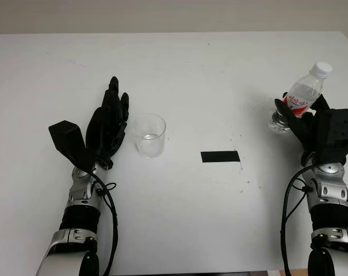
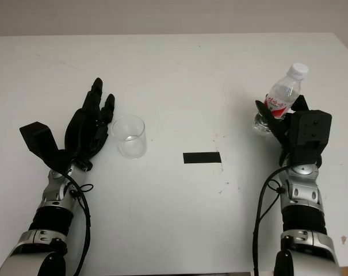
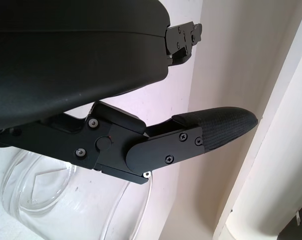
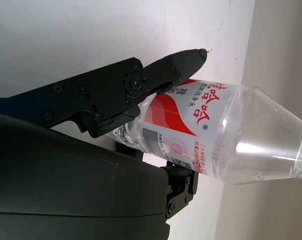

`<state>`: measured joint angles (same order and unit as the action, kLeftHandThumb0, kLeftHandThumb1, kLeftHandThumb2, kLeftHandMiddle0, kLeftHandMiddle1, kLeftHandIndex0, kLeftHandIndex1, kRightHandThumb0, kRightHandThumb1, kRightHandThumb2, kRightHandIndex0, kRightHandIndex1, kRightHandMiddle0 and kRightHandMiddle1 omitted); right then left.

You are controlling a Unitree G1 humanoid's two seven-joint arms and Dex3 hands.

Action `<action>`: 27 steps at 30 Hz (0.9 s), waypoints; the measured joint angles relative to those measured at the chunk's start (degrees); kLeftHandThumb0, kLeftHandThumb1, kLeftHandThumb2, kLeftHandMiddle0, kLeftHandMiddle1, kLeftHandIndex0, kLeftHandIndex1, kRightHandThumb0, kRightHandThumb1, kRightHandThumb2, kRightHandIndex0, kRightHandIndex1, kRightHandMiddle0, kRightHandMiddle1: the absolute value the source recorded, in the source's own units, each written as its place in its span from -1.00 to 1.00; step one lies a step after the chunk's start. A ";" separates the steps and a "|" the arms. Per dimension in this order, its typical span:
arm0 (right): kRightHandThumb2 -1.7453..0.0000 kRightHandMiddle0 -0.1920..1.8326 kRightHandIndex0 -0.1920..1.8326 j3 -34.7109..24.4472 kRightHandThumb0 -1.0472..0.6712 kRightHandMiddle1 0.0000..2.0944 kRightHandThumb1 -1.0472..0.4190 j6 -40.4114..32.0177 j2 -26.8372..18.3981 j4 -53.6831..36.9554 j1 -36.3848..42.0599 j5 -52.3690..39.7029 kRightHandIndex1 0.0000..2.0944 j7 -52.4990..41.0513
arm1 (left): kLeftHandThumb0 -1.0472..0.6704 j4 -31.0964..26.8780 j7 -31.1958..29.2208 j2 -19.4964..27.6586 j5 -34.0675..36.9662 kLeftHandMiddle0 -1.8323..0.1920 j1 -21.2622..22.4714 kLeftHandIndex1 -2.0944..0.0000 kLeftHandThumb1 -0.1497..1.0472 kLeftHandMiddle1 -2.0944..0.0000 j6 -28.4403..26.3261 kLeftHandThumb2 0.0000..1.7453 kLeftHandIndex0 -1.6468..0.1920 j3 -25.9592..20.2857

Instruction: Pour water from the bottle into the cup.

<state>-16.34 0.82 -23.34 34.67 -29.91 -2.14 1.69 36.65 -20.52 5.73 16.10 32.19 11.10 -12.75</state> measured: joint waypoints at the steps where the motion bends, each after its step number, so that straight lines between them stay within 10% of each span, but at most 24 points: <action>1: 0.74 0.02 0.28 0.05 -0.32 1.00 -1.00 0.13 -0.07 0.02 0.02 -0.03 1.00 -0.53 | -0.78 -0.09 0.05 0.00 -0.01 0.99 -0.05 0.99 1.00 0.95 -0.02 -0.21 1.00 0.01; 13: 0.60 0.21 0.40 2.10 -0.27 1.00 -1.00 5.57 -0.21 1.96 0.20 2.81 1.00 0.28 | -0.79 -0.14 -0.06 -0.06 -0.12 0.97 -0.17 0.98 1.00 0.94 0.43 -0.22 0.98 0.08; 27: 0.54 -0.29 0.18 16.09 -0.23 1.00 -1.00 11.09 -3.07 2.42 -7.49 23.48 1.00 6.61 | -0.79 0.02 -0.36 -0.14 -0.14 0.96 -0.15 0.97 1.00 0.95 0.80 -0.23 0.98 0.10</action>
<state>-0.25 11.91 -26.41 37.09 -37.40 21.34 8.30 36.67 -20.88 5.60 15.96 32.04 11.90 -12.65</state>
